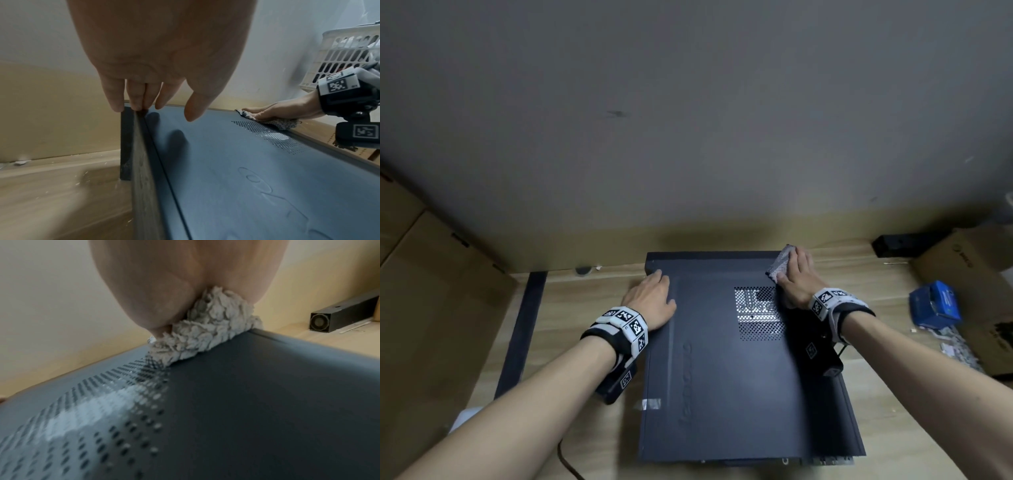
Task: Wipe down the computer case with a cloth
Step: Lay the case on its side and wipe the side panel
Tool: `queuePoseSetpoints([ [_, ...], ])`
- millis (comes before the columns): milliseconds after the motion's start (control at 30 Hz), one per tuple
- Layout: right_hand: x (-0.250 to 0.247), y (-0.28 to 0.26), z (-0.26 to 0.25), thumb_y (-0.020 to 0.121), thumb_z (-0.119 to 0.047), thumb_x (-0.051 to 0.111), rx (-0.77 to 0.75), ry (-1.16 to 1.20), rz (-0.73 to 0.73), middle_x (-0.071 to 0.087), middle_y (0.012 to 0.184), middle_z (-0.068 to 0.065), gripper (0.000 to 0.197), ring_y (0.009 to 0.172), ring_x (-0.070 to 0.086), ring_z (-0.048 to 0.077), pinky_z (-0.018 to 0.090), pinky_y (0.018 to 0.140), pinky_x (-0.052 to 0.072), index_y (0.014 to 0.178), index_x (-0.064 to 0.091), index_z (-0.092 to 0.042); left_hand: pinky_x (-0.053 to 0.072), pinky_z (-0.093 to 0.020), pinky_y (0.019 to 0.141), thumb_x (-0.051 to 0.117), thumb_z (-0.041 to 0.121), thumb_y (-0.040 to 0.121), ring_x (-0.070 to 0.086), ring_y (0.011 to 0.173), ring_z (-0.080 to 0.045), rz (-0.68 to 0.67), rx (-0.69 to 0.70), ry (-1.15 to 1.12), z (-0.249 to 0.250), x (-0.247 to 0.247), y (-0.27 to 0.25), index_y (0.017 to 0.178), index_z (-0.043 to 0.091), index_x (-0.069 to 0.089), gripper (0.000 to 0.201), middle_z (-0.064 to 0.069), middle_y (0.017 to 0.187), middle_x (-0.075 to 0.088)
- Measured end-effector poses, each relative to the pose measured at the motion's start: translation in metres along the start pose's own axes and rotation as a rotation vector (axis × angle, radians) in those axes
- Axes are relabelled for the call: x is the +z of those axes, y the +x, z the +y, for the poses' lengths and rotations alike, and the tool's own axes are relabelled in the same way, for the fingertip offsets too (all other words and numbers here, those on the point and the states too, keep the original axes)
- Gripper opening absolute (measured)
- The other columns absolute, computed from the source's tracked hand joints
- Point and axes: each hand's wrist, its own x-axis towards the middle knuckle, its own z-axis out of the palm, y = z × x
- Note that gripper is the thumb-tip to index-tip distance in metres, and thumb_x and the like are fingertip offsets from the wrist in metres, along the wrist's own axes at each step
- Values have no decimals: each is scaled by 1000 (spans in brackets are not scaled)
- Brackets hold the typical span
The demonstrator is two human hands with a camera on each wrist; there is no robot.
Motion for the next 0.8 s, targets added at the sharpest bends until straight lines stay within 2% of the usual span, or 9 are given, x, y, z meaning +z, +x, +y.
queuePoseSetpoints([
  [100,0,0,-3,105,-45,19,17,-87,41,-19,161,20,73,149,-20,31,37,119,-12,154,-10,2,34,-40,111,44,34,97,28,144,-24,25,-5,-51,-6,6,-12,146,6,33,57,-8,159,23],
  [200,8,-14,-8,105,-47,18,-17,-132,73,-16,162,19,74,151,-16,27,33,120,-12,154,-8,2,30,-40,115,44,33,96,23,147,-23,32,-10,-136,-11,19,-31,152,7,23,64,-7,163,14],
  [267,20,-29,-11,105,-46,22,-78,-120,54,-19,162,17,74,150,-21,25,32,119,-13,154,-10,-1,31,-41,115,43,33,97,23,147,-24,44,-21,-196,-13,31,-46,154,8,16,68,-7,164,8],
  [367,41,-60,-12,105,-46,25,-139,-95,52,-21,162,11,73,147,-25,19,29,117,-15,155,-11,-6,30,-40,116,39,35,99,25,147,-26,45,-48,-267,-11,49,-68,155,8,11,69,-7,164,5],
  [600,94,-147,-28,105,-41,33,-253,-9,58,-17,163,1,71,148,-21,11,25,119,-12,157,-5,-11,25,-38,118,36,35,100,24,147,-27,54,-51,-418,-11,87,-109,156,7,5,69,-8,164,7],
  [700,115,-174,-36,105,-38,38,-300,15,86,-14,164,0,71,148,-19,9,28,121,-9,158,-2,-14,24,-37,118,39,31,100,23,147,-29,103,-48,-458,-7,99,-124,156,7,5,69,-8,164,4],
  [800,133,-193,-41,103,-37,42,-365,57,100,-6,165,-1,70,150,-14,9,36,125,1,158,5,-16,27,-35,115,39,29,99,25,146,-28,117,-56,-496,-2,109,-139,156,8,4,70,-7,165,0],
])
